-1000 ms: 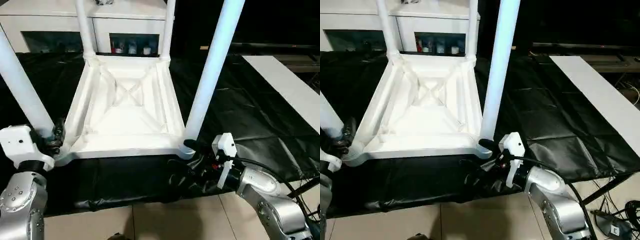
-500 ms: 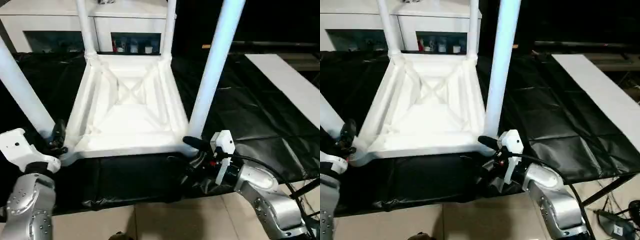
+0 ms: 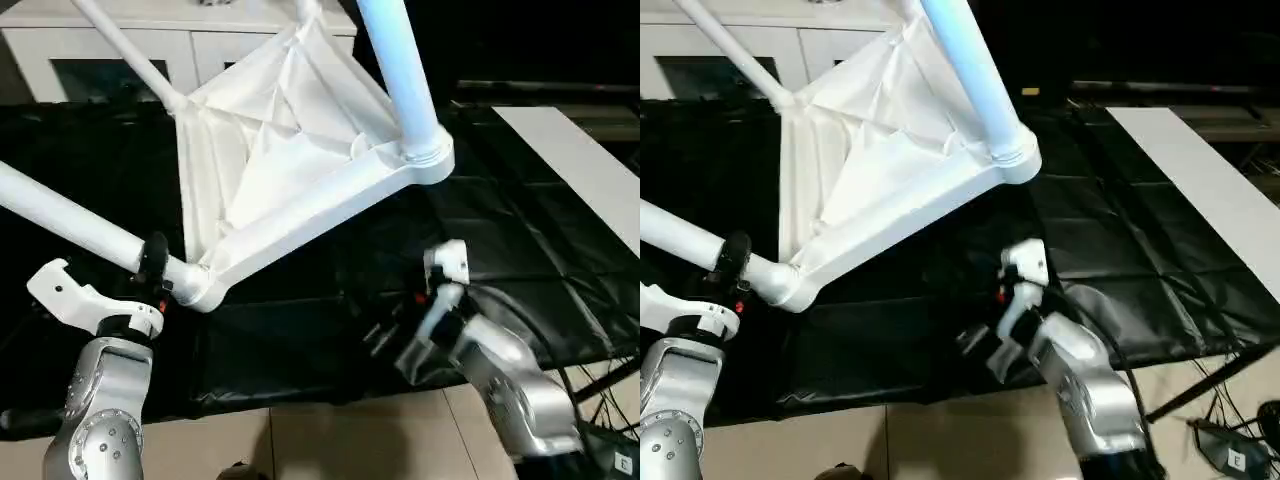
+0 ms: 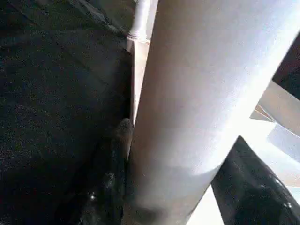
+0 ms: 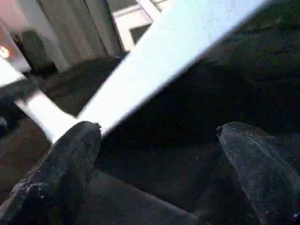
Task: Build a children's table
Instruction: Flip table
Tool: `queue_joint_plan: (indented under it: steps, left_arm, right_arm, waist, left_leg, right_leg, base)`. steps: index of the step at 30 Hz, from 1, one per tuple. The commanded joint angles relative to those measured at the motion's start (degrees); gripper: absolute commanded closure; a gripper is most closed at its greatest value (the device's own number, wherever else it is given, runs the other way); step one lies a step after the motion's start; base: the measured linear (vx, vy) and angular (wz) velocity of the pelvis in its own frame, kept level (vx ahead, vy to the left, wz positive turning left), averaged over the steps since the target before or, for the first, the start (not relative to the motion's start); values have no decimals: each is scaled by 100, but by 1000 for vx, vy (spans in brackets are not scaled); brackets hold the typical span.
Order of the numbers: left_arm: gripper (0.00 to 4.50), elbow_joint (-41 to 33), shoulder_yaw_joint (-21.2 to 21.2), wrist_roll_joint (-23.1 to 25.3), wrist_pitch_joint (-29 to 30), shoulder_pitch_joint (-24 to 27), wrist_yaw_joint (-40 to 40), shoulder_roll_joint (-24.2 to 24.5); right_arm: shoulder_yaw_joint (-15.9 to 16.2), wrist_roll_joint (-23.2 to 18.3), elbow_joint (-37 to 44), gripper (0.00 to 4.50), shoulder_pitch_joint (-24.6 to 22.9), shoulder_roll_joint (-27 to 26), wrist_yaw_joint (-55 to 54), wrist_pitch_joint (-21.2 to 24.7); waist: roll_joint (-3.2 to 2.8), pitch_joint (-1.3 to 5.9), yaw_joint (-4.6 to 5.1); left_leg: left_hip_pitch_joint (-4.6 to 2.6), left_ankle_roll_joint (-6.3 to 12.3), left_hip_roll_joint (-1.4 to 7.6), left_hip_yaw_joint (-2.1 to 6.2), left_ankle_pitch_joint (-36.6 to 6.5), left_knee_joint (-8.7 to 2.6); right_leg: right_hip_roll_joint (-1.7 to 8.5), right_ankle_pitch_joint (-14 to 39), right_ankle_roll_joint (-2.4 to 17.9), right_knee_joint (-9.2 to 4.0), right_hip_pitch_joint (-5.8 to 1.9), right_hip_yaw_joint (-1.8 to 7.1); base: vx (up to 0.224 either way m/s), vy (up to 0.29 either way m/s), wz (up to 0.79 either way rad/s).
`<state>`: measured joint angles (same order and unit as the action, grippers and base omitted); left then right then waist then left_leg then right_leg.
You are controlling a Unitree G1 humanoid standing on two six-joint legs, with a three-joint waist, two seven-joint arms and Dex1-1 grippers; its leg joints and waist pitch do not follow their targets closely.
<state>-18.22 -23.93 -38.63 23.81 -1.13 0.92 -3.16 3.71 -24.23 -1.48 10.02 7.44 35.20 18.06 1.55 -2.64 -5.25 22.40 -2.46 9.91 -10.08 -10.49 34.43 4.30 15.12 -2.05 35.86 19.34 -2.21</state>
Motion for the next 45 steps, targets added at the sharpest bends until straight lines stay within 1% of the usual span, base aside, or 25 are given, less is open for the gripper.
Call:
queue_joint_plan:
  steps: [1, 2, 4, 6, 8, 10, 13, 16, 18, 23, 24, 26, 27, 29, 30, 31, 33, 34, 35, 38, 40, 41, 43, 44, 45]
  left_arm:
    - [233, -58, 74, -441, 49, -197, 50, -155]
    - [233, -58, 74, -441, 49, -197, 50, -155]
    - [233, -68, 75, -502, 57, -184, 80, -138]
    - [233, -91, 52, -492, 98, -194, 98, -156]
    - [233, -69, 38, -491, 105, -212, 94, -145]
    - [233, -44, 29, -497, 104, -230, 82, -128]
    - [233, -32, 21, -508, 100, -241, 69, -120]
    - [233, -43, 31, -526, 117, -232, 80, -109]
    - [233, -54, 40, -533, 141, -219, 75, -115]
    - [233, -98, 44, -544, 165, -196, 81, -133]
    - [233, -105, 46, -547, 166, -193, 85, -141]
    - [233, -105, 46, -547, 166, -193, 85, -142]
    - [233, -106, 47, -542, 159, -193, 81, -148]
    - [233, -98, 52, -534, 138, -197, 60, -151]
    - [233, -95, 53, -533, 132, -197, 55, -150]
    - [233, -92, 59, -528, 130, -199, 45, -142]
    - [233, -90, 70, -522, 127, -201, 26, -129]
    - [233, -81, 84, -510, 118, -202, 5, -123]
    - [233, -79, 84, -506, 112, -202, -4, -119]
    - [233, -70, 82, -500, 94, -192, -24, -121]
    - [233, -82, 105, -469, 65, -190, -39, -117]
    - [233, -84, 112, -462, 60, -188, -44, -117]
    - [233, -81, 127, -423, 36, -179, -83, -104]
    - [233, -77, 126, -419, 24, -173, -87, -100]
    - [233, -72, 126, -416, 14, -170, -92, -95]
  right_arm:
    - [-134, -218, -202, 0, 177, -68, 20, 96]
    - [-134, -218, -202, 0, 177, -68, 20, 96]
    - [-211, -334, -528, 0, 413, -209, -2, 180]
    - [-451, -588, -921, 0, 713, -434, 24, 317]
    - [-542, -719, -1186, 0, 931, -524, 75, 370]
    - [-547, -670, -1473, 0, 1155, -599, 36, 281]
    - [-567, -650, -1768, 0, 1370, -699, -21, 159]
    - [-718, -703, -2259, 0, 1741, -904, -61, 19]
    - [-822, -674, -2736, 0, 2113, -1070, -137, -136]
    - [-960, -818, -3139, 0, 2457, -1222, -113, -158]
    - [-976, -782, -3291, 0, 2573, -1259, -159, -248]
    - [-985, -783, -3309, 0, 2586, -1265, -167, -257]
    - [-1113, -806, -3527, 0, 2735, -1331, -305, -343]
    - [-1485, -864, -4159, 0, 3139, -1435, -793, -539]
    - [-1582, -867, -4349, 0, 3256, -1451, -968, -607]
    - [-1653, -873, -4540, 0, 3381, -1449, -1143, -644]
    - [-1771, -982, -4715, 0, 3533, -1474, -1246, -667]
    - [-1880, -1081, -4834, 0, 3639, -1487, -1348, -627]
    - [-1910, -1111, -4873, 30, 3672, -1492, -1323, -630]
    - [-1951, -1079, -4984, 42, 3739, -1486, -1258, -654]
    - [-2030, -1055, -5142, 79, 3824, -1485, -1233, -668]
    - [-2037, -1046, -5169, 83, 3836, -1482, -1242, -668]
    - [-2082, -1078, -5320, 88, 3912, -1467, -1281, -676]
    - [-2082, -1076, -5350, 111, 3927, -1458, -1303, -676]
    - [-2077, -1062, -5370, 111, 3937, -1449, -1329, -680]
  waist:
    - [-45, 286, 23]
    - [-45, 286, 23]
    - [-30, 302, 23]
    - [-43, 310, 41]
    - [-66, 321, 30]
    - [-69, 324, 26]
    - [-80, 333, 19]
    - [-89, 332, 37]
    - [-88, 334, 44]
    - [-93, 349, 18]
    - [-79, 352, 26]
    - [-85, 343, 24]
    - [-80, 347, 23]
    - [-102, 354, 42]
    - [-100, 351, 49]
    - [-111, 343, 50]
    - [-111, 344, 49]
    - [-109, 353, 46]
    - [-113, 355, 41]
    - [-97, 365, 31]
    - [-100, 359, 33]
    - [-85, 359, 27]
    - [-102, 353, 31]
    - [-98, 355, 40]
    - [-98, 354, 40]
  left_leg:
    - [-142, -139, 344, 161, -948, -482]
    - [-142, -139, 344, 161, -948, -482]
    - [-141, -116, 341, 156, -797, -467]
    - [-127, -81, 331, 149, -723, -455]
    - [-141, -82, 337, 147, -739, -446]
    - [-129, -116, 341, 145, -656, -449]
    - [-140, -145, 339, 137, -619, -441]
    - [-140, -209, 343, 134, -780, -455]
    - [-137, -237, 342, 130, -816, -460]
    - [-148, -181, 344, 127, -572, -440]
    - [-140, -178, 340, 123, -589, -440]
    - [-144, -191, 342, 116, -686, -448]
    - [-142, -190, 344, 117, -680, -447]
    - [-151, -217, 343, 115, -692, -448]
    - [-155, -219, 339, 111, -719, -448]
    - [-162, -259, 343, 106, -795, -450]
    - [-157, -263, 342, 112, -861, -459]
    - [-150, -246, 339, 115, -794, -451]
    - [-152, -236, 341, 115, -761, -449]
    - [-147, -174, 337, 109, -665, -434]
    - [-143, -184, 339, 104, -715, -441]
    - [-146, -180, 341, 102, -731, -443]
    - [-146, -178, 342, 105, -762, -449]
    - [-145, -182, 344, 107, -768, -449]
    - [-146, -184, 344, 105, -777, -450]
  right_leg:
    - [352, -424, 881, -395, -56, 223]
    - [352, -424, 881, -395, -56, 223]
    - [341, -678, 919, -367, -62, 215]
    - [336, -794, 994, -348, -59, 211]
    - [339, -802, 1034, -341, -49, 209]
    - [339, -899, 1042, -329, -57, 198]
    - [334, -1008, 1041, -321, -51, 192]
    - [347, -852, 1077, -320, -42, 192]
    - [353, -777, 1117, -319, -44, 190]
    - [337, -1123, 1067, -292, -46, 182]
    - [344, -1114, 1085, -284, -52, 181]
    - [351, -969, 1086, -303, -48, 184]
    - [356, -963, 1083, -301, -50, 185]
    - [363, -890, 1168, -283, -31, 179]
    - [355, -849, 1183, -287, -26, 178]
    - [343, -760, 1159, -287, -11, 178]
    - [348, -720, 1101, -295, -25, 178]
    - [347, -826, 1067, -288, -34, 177]
    - [346, -884, 1052, -285, -32, 176]
    - [341, -1057, 1047, -272, -36, 170]
    - [348, -960, 1053, -279, -34, 173]
    - [353, -903, 1072, -283, -35, 172]
    - [347, -836, 1080, -286, -29, 170]
    - [348, -816, 1078, -286, -31, 170]
    - [349, -799, 1077, -289, -30, 171]
  base:
    - [0, 0, 0]
    - [0, 0, 0]
    - [0, 0, 0]
    - [0, 0, 0]
    - [0, 0, 0]
    - [0, 0, 0]
    - [0, 0, 0]
    - [0, 0, 0]
    - [0, 0, 0]
    - [0, 0, 0]
    - [0, 0, 0]
    - [0, 0, 0]
    - [0, 0, 0]
    - [0, 0, 0]
    - [0, 0, 0]
    - [0, 0, 0]
    - [0, 0, 0]
    - [0, 0, 0]
    - [0, 0, 0]
    - [0, 0, 0]
    - [0, 0, 0]
    - [0, 0, 0]
    - [0, 0, 0]
    - [0, 0, 0]
    - [0, 0, 0]
